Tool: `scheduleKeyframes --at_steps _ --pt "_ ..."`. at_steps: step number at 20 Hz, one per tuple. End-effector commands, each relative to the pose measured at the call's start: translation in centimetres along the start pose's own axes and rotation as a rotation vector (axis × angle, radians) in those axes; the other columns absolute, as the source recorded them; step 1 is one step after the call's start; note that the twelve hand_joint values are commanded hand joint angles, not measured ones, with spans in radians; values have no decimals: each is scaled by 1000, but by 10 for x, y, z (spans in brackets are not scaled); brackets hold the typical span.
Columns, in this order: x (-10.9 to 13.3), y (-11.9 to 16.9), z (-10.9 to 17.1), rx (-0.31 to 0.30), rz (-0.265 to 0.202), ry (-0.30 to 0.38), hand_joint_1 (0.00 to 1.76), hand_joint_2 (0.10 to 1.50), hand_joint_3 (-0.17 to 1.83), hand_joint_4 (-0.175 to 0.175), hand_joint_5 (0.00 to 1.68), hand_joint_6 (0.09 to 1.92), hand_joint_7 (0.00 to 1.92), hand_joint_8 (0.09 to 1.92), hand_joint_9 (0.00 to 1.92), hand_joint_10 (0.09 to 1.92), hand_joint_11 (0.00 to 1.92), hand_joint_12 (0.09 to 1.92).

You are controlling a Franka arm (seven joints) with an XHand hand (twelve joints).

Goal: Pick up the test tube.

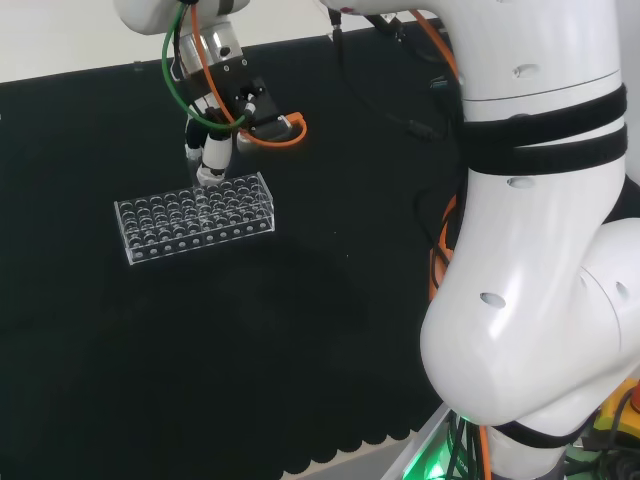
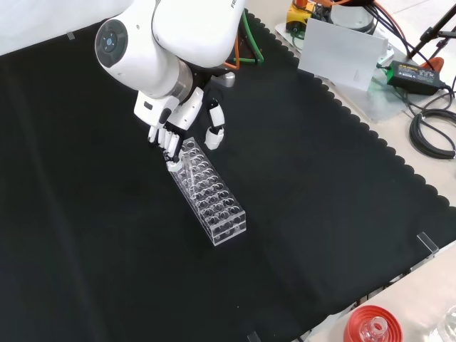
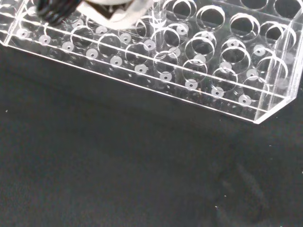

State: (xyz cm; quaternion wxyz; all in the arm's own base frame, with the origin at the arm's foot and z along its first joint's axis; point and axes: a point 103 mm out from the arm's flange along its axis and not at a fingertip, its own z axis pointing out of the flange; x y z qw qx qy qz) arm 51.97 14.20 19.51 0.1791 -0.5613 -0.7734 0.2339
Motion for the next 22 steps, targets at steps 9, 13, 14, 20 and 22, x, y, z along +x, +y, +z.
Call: scheduleKeyframes --at_steps 9,13,14,20,22 --pt "12 12 3 -54 30 136 1027 612 723 -161 590 794 898 779 782 812 464 1438" --pt "17 17 3 -58 42 164 1029 601 718 -166 611 807 950 774 829 798 501 1423" --pt "19 18 3 -57 43 169 1030 600 716 -167 614 809 960 773 837 796 509 1421" --pt "22 24 2 -72 55 185 1052 593 711 -175 639 819 1002 769 877 785 536 1410" --pt "22 24 2 -84 64 197 1063 592 711 -175 652 821 1014 764 891 776 544 1405"
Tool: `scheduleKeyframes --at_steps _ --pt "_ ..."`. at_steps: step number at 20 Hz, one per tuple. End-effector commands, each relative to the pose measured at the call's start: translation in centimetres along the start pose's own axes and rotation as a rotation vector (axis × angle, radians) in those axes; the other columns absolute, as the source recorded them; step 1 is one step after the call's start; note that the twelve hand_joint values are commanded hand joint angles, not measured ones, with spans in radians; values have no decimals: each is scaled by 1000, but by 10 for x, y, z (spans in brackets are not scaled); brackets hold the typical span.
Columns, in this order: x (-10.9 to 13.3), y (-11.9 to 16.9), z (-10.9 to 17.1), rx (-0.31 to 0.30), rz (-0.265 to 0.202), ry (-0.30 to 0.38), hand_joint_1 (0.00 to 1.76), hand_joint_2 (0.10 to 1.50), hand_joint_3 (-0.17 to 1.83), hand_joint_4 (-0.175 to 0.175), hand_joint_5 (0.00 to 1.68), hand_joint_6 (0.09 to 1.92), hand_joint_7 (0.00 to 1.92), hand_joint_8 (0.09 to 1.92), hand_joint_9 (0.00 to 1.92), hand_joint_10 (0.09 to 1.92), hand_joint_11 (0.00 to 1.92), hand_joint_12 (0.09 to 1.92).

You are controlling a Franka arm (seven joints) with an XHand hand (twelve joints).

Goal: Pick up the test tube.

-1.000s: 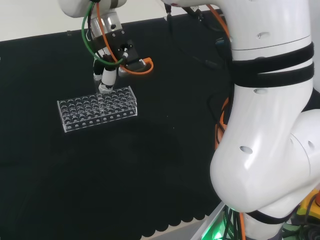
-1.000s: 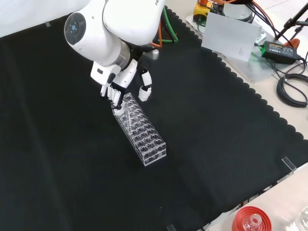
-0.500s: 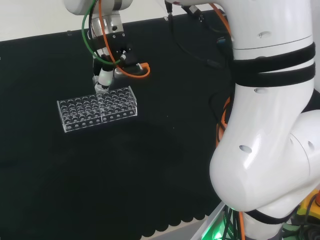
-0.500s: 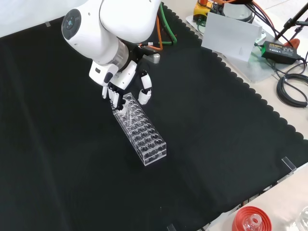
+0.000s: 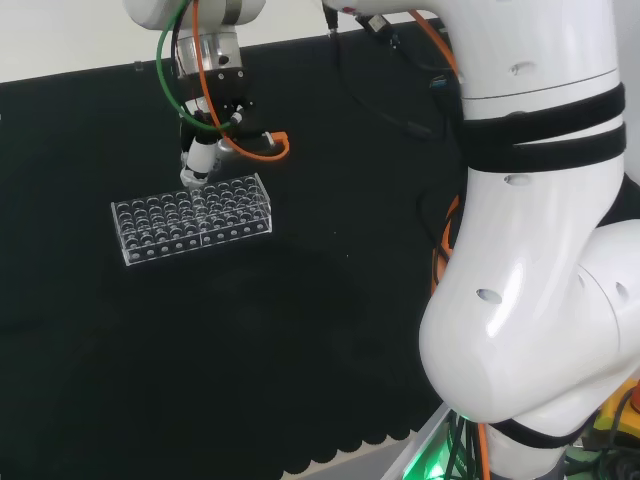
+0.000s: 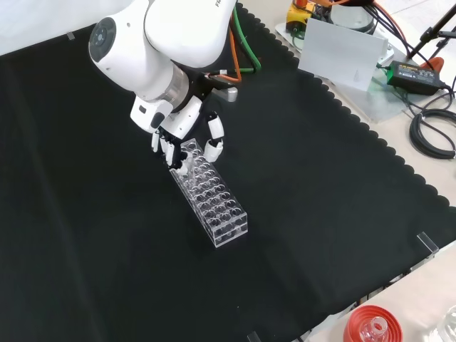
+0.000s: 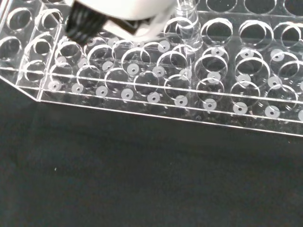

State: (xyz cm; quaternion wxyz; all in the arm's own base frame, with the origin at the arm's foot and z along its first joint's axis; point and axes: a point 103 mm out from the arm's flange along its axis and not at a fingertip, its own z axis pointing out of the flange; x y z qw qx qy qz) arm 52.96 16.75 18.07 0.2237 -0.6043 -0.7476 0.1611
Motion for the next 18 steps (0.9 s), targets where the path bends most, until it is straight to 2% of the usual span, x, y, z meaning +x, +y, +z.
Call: scheduleKeyframes --at_steps 1,6,11,17,18 --pt "1 2 -1 -21 16 20 1067 592 711 -175 658 822 1019 764 896 774 547 1404" --pt "2 5 -3 -52 26 51 1092 591 715 -175 724 812 1064 754 936 757 578 1388" --pt "4 6 -4 -70 42 83 1149 579 750 -175 877 757 1236 646 1046 693 661 1346" --pt "9 8 -3 -87 58 111 1191 562 785 -175 950 743 1346 574 1147 648 737 1312" --pt "10 9 -2 -88 62 115 1189 656 665 -175 1010 777 1365 563 1165 643 750 1309"
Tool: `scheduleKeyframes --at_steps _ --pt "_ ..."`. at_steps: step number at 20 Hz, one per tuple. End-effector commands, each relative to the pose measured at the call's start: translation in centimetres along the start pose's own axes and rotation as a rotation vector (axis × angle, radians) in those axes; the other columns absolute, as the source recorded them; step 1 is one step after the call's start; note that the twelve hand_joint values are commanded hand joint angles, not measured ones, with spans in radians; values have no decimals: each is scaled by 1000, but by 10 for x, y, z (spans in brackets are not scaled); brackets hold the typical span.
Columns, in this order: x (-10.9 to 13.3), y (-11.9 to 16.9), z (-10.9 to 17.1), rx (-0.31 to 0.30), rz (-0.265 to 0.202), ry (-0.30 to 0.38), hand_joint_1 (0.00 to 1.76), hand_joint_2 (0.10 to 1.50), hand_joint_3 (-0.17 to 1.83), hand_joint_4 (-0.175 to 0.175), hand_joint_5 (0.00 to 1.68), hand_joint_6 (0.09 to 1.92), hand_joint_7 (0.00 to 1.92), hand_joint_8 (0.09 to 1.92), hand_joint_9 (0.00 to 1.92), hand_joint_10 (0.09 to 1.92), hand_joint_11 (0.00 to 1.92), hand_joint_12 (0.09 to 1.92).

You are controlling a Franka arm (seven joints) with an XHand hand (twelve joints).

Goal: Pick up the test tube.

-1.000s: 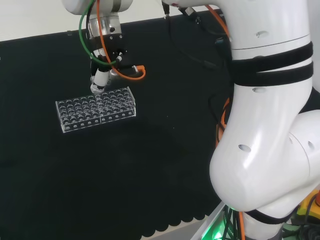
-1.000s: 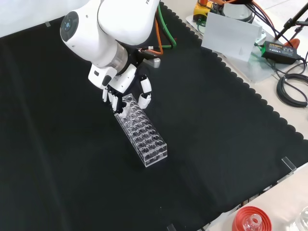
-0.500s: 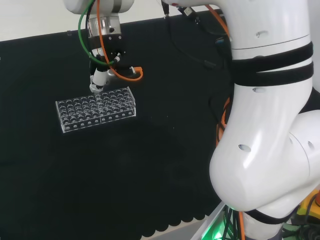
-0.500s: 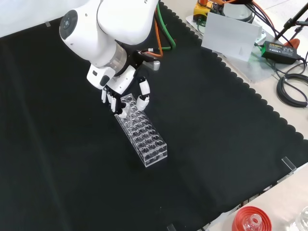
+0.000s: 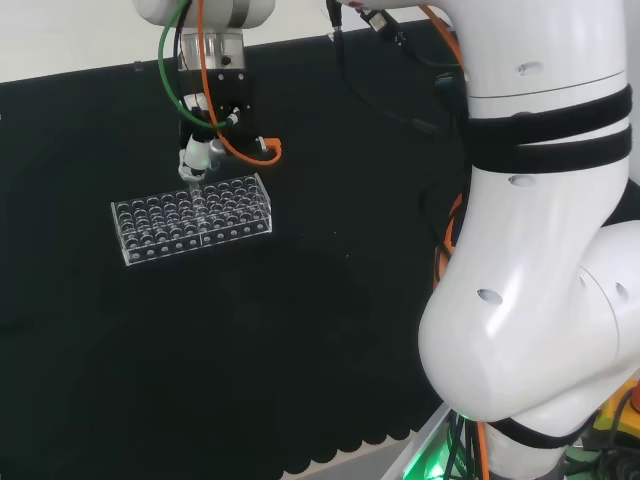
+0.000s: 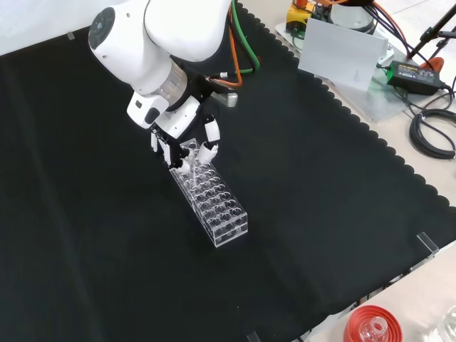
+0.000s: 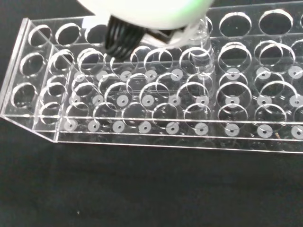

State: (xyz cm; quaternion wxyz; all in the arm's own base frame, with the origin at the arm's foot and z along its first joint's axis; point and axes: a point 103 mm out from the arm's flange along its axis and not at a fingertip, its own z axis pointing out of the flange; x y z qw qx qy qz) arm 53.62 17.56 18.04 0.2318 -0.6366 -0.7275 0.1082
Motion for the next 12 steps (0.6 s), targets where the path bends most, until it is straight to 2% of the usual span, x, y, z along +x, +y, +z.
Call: scheduleKeyframes --at_steps 1,2,4,5,7,12 --pt "4 1 2 -18 20 24 1187 757 520 -175 1055 799 1383 550 1182 635 762 1303" --pt "5 2 2 -26 27 23 1187 830 400 -175 1090 792 1406 530 1211 618 781 1293" --pt "8 2 2 -55 42 8 1260 895 245 -175 1158 697 1314 578 1273 578 834 1252" --pt "9 2 2 -68 48 2 1283 881 254 -175 1189 651 1301 579 1304 561 865 1233" --pt "13 3 1 -84 51 -18 1372 864 253 -175 1207 621 1337 590 1232 565 921 1194" --pt "17 3 1 -116 47 -36 1424 719 499 -175 1240 623 1384 595 1210 618 1005 1137"
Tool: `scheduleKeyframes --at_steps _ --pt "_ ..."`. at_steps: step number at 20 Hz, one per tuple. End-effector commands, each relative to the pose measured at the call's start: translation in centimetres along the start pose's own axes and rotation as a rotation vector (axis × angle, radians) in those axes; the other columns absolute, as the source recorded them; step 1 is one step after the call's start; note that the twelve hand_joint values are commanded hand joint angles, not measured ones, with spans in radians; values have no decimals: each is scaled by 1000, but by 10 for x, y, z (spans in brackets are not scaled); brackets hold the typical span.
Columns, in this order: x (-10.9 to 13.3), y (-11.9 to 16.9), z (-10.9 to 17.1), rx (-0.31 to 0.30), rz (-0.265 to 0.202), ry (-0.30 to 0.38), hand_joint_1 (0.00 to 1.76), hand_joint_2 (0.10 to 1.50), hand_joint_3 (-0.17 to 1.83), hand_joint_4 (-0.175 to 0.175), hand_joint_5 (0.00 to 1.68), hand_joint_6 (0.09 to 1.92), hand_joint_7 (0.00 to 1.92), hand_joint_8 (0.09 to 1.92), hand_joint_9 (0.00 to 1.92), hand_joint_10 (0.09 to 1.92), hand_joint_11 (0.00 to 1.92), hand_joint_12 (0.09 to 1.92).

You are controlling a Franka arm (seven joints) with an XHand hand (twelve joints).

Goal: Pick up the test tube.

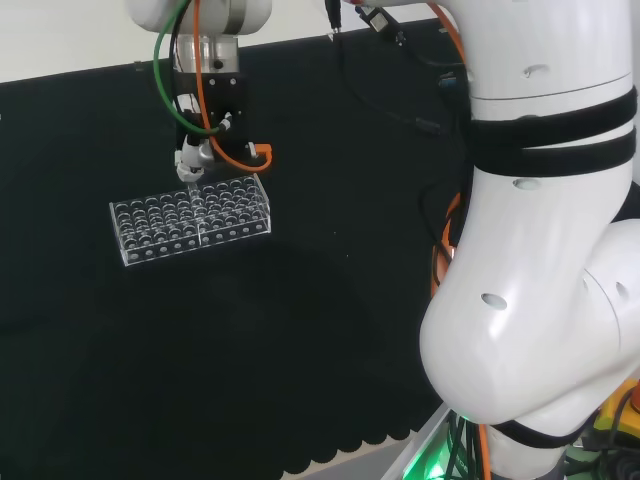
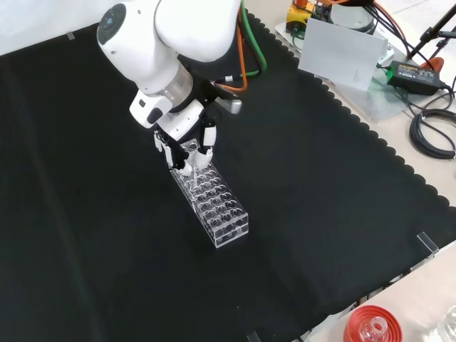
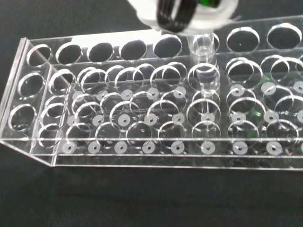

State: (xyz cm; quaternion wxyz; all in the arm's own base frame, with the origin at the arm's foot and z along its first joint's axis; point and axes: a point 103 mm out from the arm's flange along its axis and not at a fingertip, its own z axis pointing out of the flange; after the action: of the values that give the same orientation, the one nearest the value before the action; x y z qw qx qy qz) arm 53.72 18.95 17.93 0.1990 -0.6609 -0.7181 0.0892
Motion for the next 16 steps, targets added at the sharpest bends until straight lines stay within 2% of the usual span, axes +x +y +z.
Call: scheduleKeyframes --at_steps 1,6,16 --pt "4 0 -2 -40 0 -23 1425 705 523 -175 1245 622 1387 595 1217 618 1012 1134" --pt "5 0 -4 -58 -10 -25 1432 644 611 -175 1285 580 1420 545 1259 594 1049 1123" --pt "5 -6 -14 -102 -24 -21 1434 623 636 -175 1309 547 1449 492 1278 577 1068 1119"
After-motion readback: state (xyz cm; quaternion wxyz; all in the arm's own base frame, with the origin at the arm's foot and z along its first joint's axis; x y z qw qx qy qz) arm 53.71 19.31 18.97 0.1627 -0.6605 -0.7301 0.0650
